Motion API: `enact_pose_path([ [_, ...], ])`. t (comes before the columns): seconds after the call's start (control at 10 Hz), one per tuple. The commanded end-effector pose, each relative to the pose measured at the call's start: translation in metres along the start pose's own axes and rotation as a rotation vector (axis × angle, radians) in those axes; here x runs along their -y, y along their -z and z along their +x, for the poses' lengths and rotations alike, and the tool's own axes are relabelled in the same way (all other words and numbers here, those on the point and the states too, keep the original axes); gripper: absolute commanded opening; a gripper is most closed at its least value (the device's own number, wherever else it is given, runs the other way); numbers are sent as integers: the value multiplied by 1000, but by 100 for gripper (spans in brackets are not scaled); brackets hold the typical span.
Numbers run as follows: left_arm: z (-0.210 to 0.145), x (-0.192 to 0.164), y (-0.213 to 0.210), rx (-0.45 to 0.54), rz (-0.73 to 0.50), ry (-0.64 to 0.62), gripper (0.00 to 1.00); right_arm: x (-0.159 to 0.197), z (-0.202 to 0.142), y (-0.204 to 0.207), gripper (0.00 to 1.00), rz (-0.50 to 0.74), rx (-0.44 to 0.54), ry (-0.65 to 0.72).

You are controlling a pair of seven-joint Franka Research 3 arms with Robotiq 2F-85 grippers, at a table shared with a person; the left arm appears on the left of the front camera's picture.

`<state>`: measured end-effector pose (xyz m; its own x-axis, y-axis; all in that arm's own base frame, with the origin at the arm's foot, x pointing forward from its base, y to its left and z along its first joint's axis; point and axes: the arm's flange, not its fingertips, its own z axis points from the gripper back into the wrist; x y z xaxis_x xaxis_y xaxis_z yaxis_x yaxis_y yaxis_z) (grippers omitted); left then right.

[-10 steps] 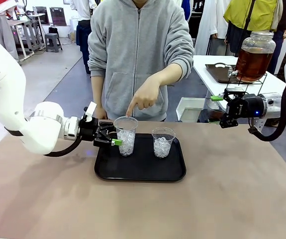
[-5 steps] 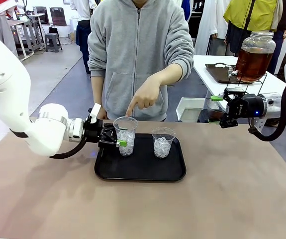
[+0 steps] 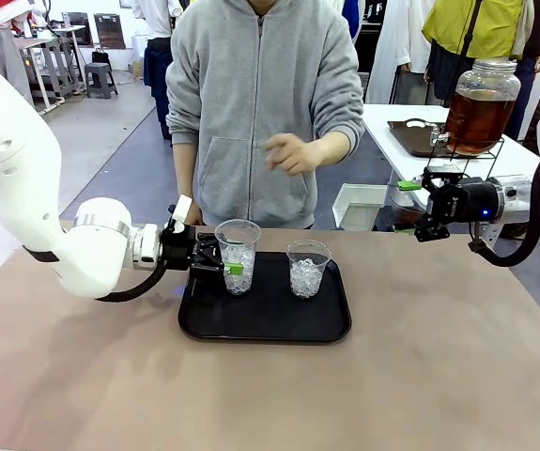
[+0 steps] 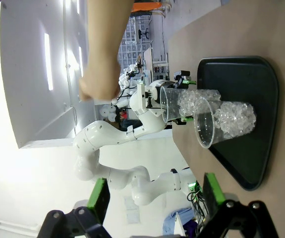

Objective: Pour the drink into the iced cup.
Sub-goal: Pick up the iced cup indicated by the human and present it to them.

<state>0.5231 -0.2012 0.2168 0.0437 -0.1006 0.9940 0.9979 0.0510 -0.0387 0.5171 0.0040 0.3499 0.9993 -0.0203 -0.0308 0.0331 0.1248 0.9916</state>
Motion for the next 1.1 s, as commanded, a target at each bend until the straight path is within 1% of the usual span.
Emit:
enact_pose_path([
  [0.0,-3,7,6,10,-15,0,100,-1,0,0,100,-5,6,-2],
  [0.2,-1,12,10,7,-37,2,100,-1,0,0,100,-5,6,-2],
  [0.3,-1,13,11,7,-34,-13,80,-1,0,0,100,-5,6,-2],
  [0.4,-2,13,11,7,-28,13,60,-1,0,0,100,-5,6,-2],
  [0.7,1,17,10,21,-1,17,60,-1,0,0,100,-5,6,-2],
  [0.8,4,15,9,34,24,2,60,-1,0,0,100,-5,6,-2],
  [0.9,12,11,7,40,38,-6,60,-1,0,0,100,-5,6,-2],
  [1.0,32,6,8,38,48,-4,60,-1,0,0,100,-5,6,-2],
])
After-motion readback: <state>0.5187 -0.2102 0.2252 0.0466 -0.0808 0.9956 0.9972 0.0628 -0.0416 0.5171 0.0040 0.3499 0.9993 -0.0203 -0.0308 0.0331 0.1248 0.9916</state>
